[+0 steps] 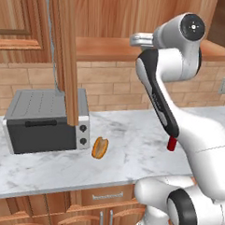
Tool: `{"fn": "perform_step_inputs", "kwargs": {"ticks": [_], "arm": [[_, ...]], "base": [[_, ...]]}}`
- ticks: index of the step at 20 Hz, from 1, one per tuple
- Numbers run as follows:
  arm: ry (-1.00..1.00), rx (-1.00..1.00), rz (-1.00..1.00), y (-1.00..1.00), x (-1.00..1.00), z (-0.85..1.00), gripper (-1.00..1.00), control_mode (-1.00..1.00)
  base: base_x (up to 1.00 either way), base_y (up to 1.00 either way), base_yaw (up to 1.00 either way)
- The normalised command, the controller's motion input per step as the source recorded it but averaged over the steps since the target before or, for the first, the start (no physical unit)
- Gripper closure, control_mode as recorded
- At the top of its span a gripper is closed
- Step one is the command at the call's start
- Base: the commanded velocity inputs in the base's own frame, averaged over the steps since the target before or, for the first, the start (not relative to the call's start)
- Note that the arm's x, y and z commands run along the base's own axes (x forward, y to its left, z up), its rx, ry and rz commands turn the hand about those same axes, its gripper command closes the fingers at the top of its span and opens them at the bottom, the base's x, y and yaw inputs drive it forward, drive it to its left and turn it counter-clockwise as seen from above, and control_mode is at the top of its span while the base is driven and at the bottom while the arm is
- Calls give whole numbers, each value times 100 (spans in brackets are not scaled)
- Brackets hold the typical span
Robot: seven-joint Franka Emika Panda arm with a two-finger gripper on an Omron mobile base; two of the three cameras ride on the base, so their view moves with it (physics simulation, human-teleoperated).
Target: There are various items on the counter. Only move the condiments/shakers into the cabinet.
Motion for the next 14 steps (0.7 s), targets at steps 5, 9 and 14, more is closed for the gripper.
{"fn": "perform_step_inputs", "kwargs": {"ticks": [5, 9, 14], "arm": [[4, 0, 0, 0, 14, 0, 100, -100], [8, 0, 0, -5, 35, -2, 100, -100], [3, 0, 0, -16, 35, -4, 100, -100]], "base": [[0, 0, 0], [0, 0, 0], [0, 0, 0]]}}
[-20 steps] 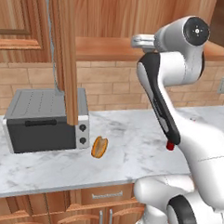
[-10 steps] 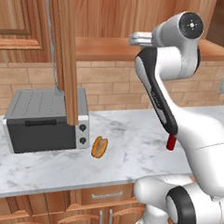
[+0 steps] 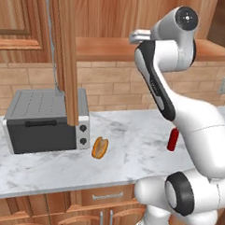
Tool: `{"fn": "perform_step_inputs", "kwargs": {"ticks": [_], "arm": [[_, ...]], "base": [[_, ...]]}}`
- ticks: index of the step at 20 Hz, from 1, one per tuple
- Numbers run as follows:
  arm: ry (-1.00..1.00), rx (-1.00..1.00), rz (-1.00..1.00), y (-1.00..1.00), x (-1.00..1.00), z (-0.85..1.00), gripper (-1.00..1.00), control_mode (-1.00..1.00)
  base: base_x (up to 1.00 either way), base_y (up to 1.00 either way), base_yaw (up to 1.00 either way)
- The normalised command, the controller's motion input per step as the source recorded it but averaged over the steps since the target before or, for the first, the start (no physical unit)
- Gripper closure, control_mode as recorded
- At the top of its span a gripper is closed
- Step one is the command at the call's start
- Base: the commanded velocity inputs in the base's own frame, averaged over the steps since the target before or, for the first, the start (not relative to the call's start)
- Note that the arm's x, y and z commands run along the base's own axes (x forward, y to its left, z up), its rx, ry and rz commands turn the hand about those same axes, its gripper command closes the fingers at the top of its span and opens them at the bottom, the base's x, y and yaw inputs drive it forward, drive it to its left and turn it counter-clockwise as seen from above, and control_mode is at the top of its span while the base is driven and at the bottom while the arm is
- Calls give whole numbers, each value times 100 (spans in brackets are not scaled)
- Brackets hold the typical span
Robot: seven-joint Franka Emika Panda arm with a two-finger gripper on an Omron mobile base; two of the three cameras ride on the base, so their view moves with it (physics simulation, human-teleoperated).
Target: There are various items on the counter. Only move the condiments/shakers into the cabinet.
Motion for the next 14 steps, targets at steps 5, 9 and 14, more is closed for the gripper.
{"fn": "perform_step_inputs", "kwargs": {"ticks": [5, 9, 14], "arm": [[1, 0, 0, -15, 31, -6, 100, -100], [4, -1, 0, -6, 17, -37, 100, -100], [3, -1, 0, -5, 12, -37, 100, -100]], "base": [[0, 0, 0], [0, 0, 0], [0, 0, 0]]}}
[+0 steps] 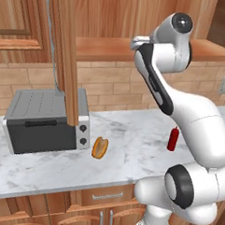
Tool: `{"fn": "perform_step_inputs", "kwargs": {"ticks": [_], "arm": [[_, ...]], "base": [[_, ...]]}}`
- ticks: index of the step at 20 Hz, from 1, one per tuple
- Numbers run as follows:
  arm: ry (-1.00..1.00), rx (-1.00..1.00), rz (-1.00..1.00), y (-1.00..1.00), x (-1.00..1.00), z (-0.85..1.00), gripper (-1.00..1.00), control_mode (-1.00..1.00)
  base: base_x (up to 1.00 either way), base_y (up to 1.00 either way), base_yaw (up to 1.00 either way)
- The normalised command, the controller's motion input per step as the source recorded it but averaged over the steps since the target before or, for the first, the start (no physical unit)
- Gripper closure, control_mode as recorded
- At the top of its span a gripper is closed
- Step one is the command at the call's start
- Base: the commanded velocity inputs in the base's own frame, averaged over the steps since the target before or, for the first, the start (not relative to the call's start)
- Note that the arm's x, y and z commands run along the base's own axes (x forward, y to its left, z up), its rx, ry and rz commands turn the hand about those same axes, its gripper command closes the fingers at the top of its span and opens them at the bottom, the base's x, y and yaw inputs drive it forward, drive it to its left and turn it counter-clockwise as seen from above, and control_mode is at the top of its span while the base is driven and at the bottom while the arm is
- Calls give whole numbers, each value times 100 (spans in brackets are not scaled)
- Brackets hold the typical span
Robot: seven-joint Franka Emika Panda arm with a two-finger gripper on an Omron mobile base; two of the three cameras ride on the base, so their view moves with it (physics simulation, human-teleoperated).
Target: There are various items on the counter. Only move the condiments/shakers into the cabinet.
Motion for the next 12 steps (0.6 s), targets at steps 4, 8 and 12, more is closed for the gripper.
{"fn": "perform_step_inputs", "kwargs": {"ticks": [4, 8, 12], "arm": [[0, 0, 0, -6, 18, -5, 100, -100], [0, 0, 0, -4, 19, 0, 100, -100], [-2, 3, 0, 0, 1, 42, 100, -100]], "base": [[0, 0, 0], [0, 0, 0], [0, 0, 0]]}}
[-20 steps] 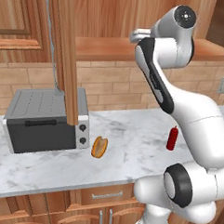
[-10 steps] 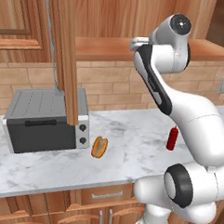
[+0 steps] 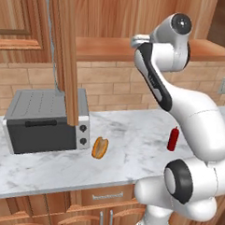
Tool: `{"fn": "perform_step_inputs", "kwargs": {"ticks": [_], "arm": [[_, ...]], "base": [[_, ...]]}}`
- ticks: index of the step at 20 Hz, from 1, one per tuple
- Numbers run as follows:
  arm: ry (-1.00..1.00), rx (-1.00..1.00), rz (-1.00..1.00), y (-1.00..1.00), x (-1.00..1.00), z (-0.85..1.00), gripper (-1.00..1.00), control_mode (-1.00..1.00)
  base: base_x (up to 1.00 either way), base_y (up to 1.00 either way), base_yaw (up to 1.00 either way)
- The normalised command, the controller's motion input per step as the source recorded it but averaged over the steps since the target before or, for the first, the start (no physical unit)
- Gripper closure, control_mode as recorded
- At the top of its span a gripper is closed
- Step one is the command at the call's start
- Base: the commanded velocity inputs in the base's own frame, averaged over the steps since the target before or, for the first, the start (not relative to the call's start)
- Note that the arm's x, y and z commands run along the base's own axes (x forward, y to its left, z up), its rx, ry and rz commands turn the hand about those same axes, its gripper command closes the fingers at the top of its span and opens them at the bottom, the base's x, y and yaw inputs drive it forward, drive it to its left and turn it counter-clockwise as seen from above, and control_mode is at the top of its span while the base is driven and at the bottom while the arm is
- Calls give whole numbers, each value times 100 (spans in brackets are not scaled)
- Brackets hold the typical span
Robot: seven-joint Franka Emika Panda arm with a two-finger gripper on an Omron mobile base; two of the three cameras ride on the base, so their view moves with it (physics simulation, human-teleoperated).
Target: There are various items on the counter. Only move the condiments/shakers into the cabinet.
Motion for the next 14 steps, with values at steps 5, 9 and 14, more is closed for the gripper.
{"fn": "perform_step_inputs", "kwargs": {"ticks": [5, 9, 14], "arm": [[-1, 1, 0, 0, 3, 31, 100, -100], [0, 0, 0, 0, 32, -3, 100, -100], [2, 0, 0, 0, 39, -21, 100, -100]], "base": [[0, 0, 0], [0, 0, 0], [0, 0, 0]]}}
